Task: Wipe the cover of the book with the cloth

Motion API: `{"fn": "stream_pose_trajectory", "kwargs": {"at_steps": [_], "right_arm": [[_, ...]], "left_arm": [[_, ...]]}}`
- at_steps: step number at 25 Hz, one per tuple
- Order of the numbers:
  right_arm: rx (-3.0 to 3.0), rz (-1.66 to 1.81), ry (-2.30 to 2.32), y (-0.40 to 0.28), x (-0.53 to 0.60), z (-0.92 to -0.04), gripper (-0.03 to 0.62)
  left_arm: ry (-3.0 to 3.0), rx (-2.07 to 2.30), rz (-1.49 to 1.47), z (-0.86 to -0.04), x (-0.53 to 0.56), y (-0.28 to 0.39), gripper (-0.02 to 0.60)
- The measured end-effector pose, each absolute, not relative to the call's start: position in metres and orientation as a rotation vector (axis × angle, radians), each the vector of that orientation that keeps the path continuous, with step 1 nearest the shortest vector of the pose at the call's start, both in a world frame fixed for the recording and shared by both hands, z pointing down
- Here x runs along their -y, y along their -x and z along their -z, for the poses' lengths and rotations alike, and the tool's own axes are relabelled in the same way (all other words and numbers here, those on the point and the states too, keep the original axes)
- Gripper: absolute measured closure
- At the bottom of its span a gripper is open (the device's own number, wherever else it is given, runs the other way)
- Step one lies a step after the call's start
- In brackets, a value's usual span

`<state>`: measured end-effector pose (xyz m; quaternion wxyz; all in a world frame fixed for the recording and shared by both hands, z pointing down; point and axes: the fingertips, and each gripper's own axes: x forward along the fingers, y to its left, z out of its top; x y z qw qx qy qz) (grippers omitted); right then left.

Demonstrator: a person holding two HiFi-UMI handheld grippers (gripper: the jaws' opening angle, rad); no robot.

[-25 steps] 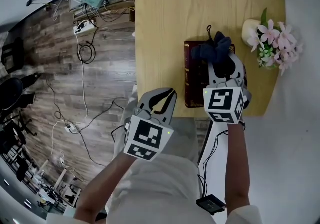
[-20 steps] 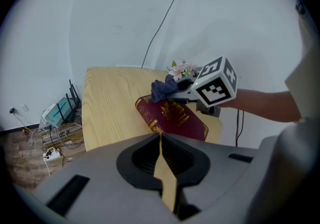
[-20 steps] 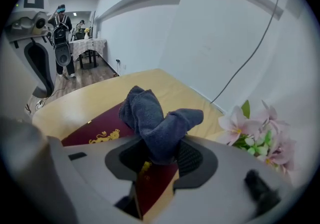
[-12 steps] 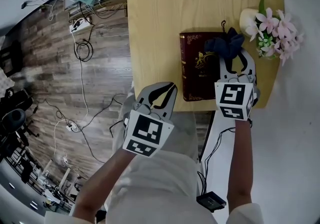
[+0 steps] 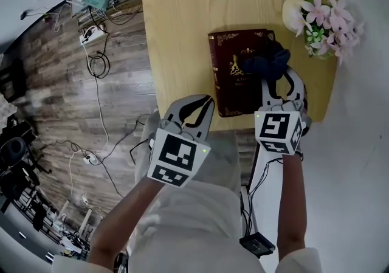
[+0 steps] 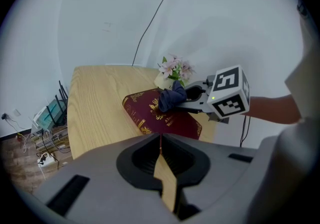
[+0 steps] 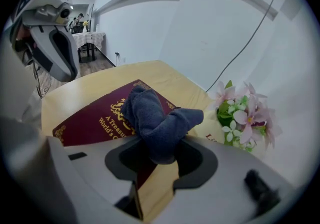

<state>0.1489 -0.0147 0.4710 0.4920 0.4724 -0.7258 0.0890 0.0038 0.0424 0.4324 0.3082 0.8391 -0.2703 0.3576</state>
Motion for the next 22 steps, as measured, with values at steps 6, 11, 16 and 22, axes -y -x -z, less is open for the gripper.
{"fn": "stream_pose_trajectory", "kwargs": {"at_steps": [6, 11, 16, 22], "right_arm": [[1.751, -0.235, -1.122, -0.147, -0.018, -0.474, 0.442], [1.741, -0.254, -1.112, -0.145, -0.045, -0.475, 0.442], [1.741, -0.273, -1.088, -0.14, -0.068, -0.476, 0.442], [1.747, -0.26, -1.047, -0.126, -0.091, -0.476, 0.442]], "left_arm": [[-2.233, 0.689, -0.953, -0.434, -0.049, -0.009, 0.56], [-2.243, 0.672, -0.962, -0.434, -0.057, -0.009, 0.56], [-2.246, 0.66, -0.964, -0.432, -0.064, -0.011, 0.56], [-2.251, 0.66, -0.956, -0.429, -0.069, -0.013, 0.56]]}}
